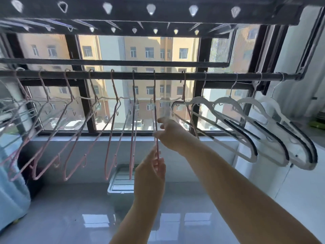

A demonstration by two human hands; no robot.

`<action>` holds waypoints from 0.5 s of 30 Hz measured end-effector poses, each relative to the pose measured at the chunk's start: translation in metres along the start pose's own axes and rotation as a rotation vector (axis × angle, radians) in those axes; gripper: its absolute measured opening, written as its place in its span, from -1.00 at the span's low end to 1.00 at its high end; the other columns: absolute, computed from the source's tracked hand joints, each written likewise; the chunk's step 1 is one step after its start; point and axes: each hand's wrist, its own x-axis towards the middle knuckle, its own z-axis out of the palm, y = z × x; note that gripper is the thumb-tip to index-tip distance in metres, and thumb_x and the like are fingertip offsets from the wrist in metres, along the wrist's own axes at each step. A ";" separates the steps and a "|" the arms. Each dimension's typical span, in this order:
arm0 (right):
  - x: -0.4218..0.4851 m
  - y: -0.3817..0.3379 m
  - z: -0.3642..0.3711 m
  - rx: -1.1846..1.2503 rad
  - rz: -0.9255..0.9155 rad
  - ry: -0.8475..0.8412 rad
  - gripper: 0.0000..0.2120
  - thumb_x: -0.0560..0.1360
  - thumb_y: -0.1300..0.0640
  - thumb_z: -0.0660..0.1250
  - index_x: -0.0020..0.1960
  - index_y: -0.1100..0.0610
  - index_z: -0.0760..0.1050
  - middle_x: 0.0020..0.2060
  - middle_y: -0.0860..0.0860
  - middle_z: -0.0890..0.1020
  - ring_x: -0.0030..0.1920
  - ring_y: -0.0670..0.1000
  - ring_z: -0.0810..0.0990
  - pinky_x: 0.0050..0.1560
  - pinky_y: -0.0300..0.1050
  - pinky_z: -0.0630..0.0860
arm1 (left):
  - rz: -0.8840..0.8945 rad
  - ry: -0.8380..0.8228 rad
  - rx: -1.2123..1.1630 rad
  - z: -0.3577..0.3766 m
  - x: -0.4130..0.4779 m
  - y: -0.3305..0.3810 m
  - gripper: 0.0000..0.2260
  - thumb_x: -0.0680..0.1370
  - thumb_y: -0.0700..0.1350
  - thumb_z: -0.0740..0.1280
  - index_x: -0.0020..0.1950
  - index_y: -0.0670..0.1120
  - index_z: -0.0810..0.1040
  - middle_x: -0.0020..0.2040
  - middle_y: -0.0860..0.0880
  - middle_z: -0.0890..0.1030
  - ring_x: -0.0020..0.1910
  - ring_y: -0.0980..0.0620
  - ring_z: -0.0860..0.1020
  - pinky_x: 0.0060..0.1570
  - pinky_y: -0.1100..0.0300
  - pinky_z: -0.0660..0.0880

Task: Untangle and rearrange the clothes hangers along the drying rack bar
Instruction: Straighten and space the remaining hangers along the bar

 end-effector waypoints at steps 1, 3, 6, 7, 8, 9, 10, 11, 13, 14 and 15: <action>0.004 0.002 0.004 0.009 0.038 -0.018 -0.55 0.54 0.21 0.21 0.40 0.17 0.21 0.21 0.15 0.47 -0.02 0.03 0.53 0.02 -0.05 0.57 | -0.003 -0.009 -0.009 -0.001 0.002 -0.001 -0.67 0.51 -0.18 0.28 0.28 -0.11 0.46 -0.03 0.00 0.65 -0.19 0.26 0.53 -0.16 0.69 0.31; 0.009 0.006 0.011 0.054 0.078 -0.022 -0.60 0.51 0.28 0.23 0.32 0.21 0.26 0.13 0.16 0.52 0.02 0.09 0.57 0.07 0.06 0.57 | -0.024 -0.027 -0.048 -0.004 0.003 -0.002 -0.68 0.51 -0.16 0.29 0.27 -0.08 0.48 -0.14 0.09 0.62 -0.25 0.39 0.51 -0.22 0.68 0.34; 0.010 0.012 0.018 0.233 0.092 -0.001 -0.57 0.45 0.37 0.31 0.29 0.25 0.31 0.05 0.13 0.56 0.03 0.12 0.60 0.07 0.10 0.58 | -0.040 -0.044 -0.115 -0.005 0.001 -0.004 -0.67 0.50 -0.17 0.31 0.27 -0.05 0.46 -0.25 0.19 0.55 -0.25 0.38 0.53 -0.28 0.62 0.37; 0.009 0.014 0.019 0.302 0.087 0.005 -0.54 0.44 0.38 0.31 0.31 0.26 0.30 0.02 0.11 0.57 0.01 0.11 0.61 0.07 0.07 0.58 | -0.039 -0.056 -0.127 -0.005 0.000 -0.005 -0.65 0.50 -0.17 0.31 0.29 -0.04 0.44 -0.26 0.22 0.54 -0.21 0.34 0.55 -0.28 0.60 0.38; 0.008 0.017 0.019 0.361 0.081 0.010 -0.53 0.44 0.40 0.31 0.32 0.27 0.30 -0.01 0.10 0.57 0.00 0.11 0.61 0.05 0.03 0.59 | -0.037 -0.071 -0.144 -0.005 -0.001 -0.006 -0.64 0.50 -0.17 0.31 0.30 -0.04 0.42 -0.25 0.24 0.54 -0.21 0.28 0.57 -0.26 0.58 0.40; 0.007 0.019 0.018 0.409 0.076 0.014 -0.53 0.45 0.41 0.29 0.33 0.27 0.30 -0.04 0.08 0.57 -0.03 0.09 0.62 0.03 -0.02 0.59 | -0.036 -0.090 -0.165 -0.005 -0.002 -0.007 -0.63 0.51 -0.17 0.30 0.31 -0.03 0.40 -0.23 0.24 0.56 -0.22 0.25 0.58 -0.23 0.56 0.43; 0.006 0.021 0.018 0.443 0.077 0.018 -0.53 0.46 0.42 0.27 0.34 0.26 0.30 -0.06 0.07 0.57 -0.06 0.07 0.62 0.00 -0.06 0.60 | -0.030 -0.109 -0.183 -0.004 -0.003 -0.007 -0.62 0.51 -0.16 0.30 0.32 -0.03 0.39 -0.21 0.23 0.57 -0.20 0.23 0.59 -0.19 0.51 0.47; 0.006 0.023 0.017 0.467 0.080 0.024 -0.53 0.47 0.43 0.25 0.35 0.25 0.29 -0.07 0.06 0.56 -0.08 0.05 0.62 -0.02 -0.09 0.59 | -0.024 -0.127 -0.194 -0.002 -0.003 -0.007 -0.62 0.51 -0.16 0.30 0.33 -0.03 0.38 -0.19 0.20 0.59 -0.19 0.22 0.60 -0.15 0.44 0.51; 0.004 0.026 0.015 0.491 0.088 0.039 -0.52 0.48 0.43 0.23 0.37 0.23 0.27 -0.08 0.06 0.56 -0.11 0.04 0.62 0.00 -0.07 0.59 | -0.024 -0.153 -0.210 0.000 -0.003 -0.005 -0.61 0.51 -0.16 0.31 0.33 0.00 0.38 -0.21 0.17 0.62 -0.24 0.23 0.61 -0.10 0.31 0.55; 0.004 0.027 0.013 0.502 0.092 0.044 -0.51 0.48 0.43 0.22 0.38 0.23 0.26 -0.07 0.06 0.56 -0.11 0.04 0.62 0.02 -0.05 0.59 | -0.025 -0.162 -0.221 0.001 -0.003 -0.004 -0.60 0.50 -0.17 0.31 0.33 0.00 0.38 -0.22 0.16 0.63 -0.26 0.24 0.60 -0.10 0.28 0.56; 0.003 0.028 0.011 0.510 0.097 0.045 -0.51 0.48 0.43 0.22 0.38 0.23 0.26 -0.07 0.06 0.56 -0.12 0.03 0.62 0.03 -0.05 0.59 | -0.026 -0.173 -0.230 0.002 -0.003 -0.002 -0.59 0.50 -0.18 0.32 0.33 0.01 0.38 -0.25 0.15 0.63 -0.28 0.25 0.60 -0.11 0.27 0.56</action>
